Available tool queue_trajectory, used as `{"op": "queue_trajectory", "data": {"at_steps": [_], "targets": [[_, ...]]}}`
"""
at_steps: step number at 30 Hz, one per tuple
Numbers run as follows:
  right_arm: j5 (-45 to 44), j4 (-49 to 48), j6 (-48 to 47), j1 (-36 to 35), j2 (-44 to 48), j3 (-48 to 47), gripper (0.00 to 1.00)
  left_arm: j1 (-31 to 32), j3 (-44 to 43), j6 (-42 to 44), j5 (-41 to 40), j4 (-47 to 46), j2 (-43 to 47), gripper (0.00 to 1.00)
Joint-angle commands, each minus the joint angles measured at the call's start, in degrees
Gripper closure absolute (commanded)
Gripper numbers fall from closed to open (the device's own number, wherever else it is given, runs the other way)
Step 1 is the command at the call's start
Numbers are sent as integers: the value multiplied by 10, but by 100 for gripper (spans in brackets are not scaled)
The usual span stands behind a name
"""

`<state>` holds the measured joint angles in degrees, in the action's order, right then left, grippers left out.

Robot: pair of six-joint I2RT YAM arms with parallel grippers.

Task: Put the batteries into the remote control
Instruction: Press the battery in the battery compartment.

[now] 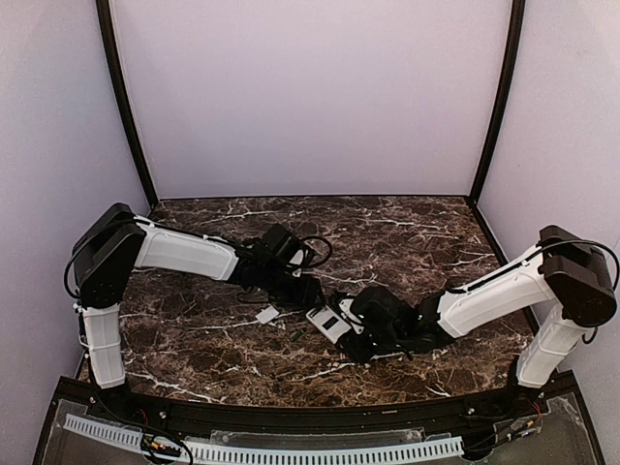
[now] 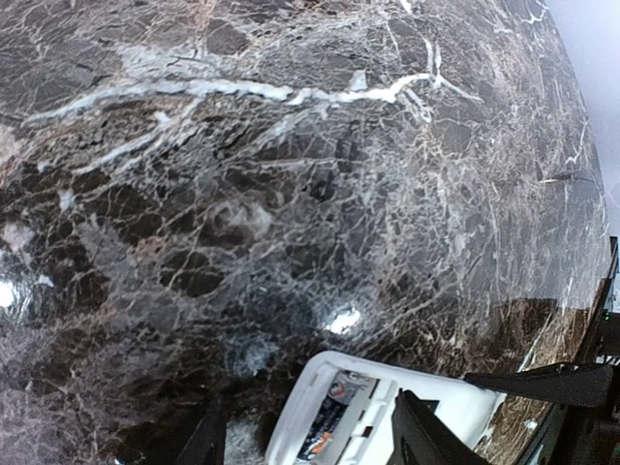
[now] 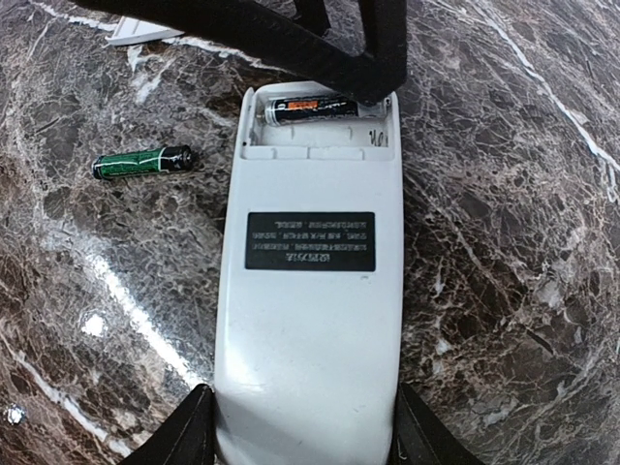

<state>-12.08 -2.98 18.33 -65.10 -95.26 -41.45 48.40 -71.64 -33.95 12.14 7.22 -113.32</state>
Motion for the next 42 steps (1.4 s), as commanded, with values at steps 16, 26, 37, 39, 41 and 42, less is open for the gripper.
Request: {"op": "queue_trajectory", "data": {"at_steps": [16, 26, 37, 39, 41, 42], "targets": [[-55, 87, 11, -11, -29, 14, 100, 2, -25, -30, 5, 53, -12, 52], [-69, 72, 2, -18, -48, 13, 100, 2, -27, -42, 26, 22, -27, 53], [-78, 74, 4, -21, -50, 14, 100, 2, -28, -65, 23, 18, -35, 54], [-81, 75, 5, -22, -51, 12, 100, 2, -34, -76, 18, 29, -38, 56], [-84, 77, 4, -24, -53, 10, 100, 2, -43, -83, 15, 48, -44, 61], [-85, 78, 5, -25, -54, 10, 100, 2, -45, -86, 13, 60, -48, 62]]}}
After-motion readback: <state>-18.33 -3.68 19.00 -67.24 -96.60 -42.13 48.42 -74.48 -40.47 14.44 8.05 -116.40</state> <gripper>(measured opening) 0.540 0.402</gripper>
